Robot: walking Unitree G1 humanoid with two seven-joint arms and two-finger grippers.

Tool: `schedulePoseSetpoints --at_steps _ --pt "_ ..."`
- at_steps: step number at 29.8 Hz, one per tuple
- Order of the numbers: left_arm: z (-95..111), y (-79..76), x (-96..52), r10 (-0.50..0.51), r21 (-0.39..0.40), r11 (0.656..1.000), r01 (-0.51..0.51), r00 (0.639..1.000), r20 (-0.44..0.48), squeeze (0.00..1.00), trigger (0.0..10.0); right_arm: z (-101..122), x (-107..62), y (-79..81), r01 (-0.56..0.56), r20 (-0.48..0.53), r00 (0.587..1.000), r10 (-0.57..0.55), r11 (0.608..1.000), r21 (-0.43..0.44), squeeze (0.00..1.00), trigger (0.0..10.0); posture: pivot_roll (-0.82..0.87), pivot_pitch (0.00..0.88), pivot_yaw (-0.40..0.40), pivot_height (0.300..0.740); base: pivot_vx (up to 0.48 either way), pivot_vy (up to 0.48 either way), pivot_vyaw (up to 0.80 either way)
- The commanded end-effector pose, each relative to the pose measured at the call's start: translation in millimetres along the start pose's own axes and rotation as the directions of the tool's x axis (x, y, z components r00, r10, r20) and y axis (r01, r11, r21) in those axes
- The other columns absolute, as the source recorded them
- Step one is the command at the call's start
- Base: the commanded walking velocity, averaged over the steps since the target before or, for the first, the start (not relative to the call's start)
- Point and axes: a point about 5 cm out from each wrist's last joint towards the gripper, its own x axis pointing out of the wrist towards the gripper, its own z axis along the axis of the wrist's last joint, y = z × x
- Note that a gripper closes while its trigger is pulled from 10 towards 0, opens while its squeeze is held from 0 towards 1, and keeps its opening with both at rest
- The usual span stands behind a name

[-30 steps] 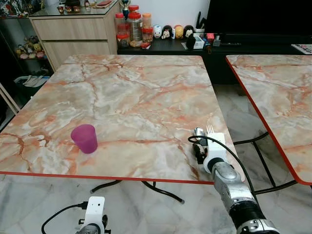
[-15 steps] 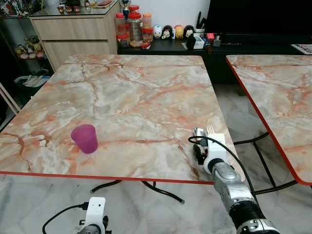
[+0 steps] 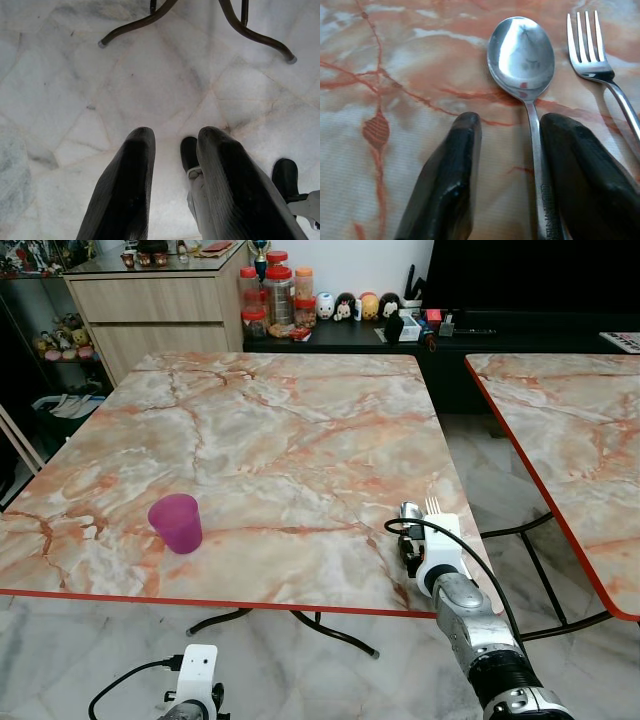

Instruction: Setting the table

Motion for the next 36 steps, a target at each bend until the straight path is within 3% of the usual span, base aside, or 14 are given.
schedulePoseSetpoints --at_steps 1,31,34,35,36 --pt "1 -1.9 0.6 -0.013 0.010 1.000 0.013 1.000 -0.007 0.00 10.0 -2 0.7 -5.4 0.028 -0.022 0.999 -0.028 1.000 0.002 0.00 0.0 -0.01 0.000 -0.003 0.740 0.000 0.000 0.00" --pt "1 -3.0 0.8 -0.032 0.009 0.999 0.033 0.999 -0.015 0.00 10.0 -7 0.7 -4.4 0.025 -0.029 0.999 -0.025 1.000 0.012 0.00 0.0 -0.01 0.000 -0.002 0.740 0.000 0.000 0.00" --pt "1 -2.7 0.7 -0.028 0.015 1.000 0.028 1.000 -0.013 0.00 10.0 -3 0.5 -2.8 0.018 0.012 1.000 -0.018 1.000 0.025 0.00 0.0 -0.01 0.000 0.000 0.740 0.000 0.000 0.00" --pt "1 -2.4 0.7 -0.024 0.015 1.000 0.024 1.000 -0.013 0.00 10.0 7 0.1 -0.4 0.002 0.085 0.996 -0.004 1.000 0.022 0.00 0.0 -0.01 0.000 0.001 0.740 0.000 0.000 0.00" --pt "1 -2.4 0.6 -0.022 0.015 1.000 0.022 1.000 -0.013 0.00 10.0 14 -0.2 1.8 -0.009 0.128 0.992 0.008 1.000 0.012 0.00 0.9 -0.01 0.000 0.001 0.740 0.000 0.000 0.00"
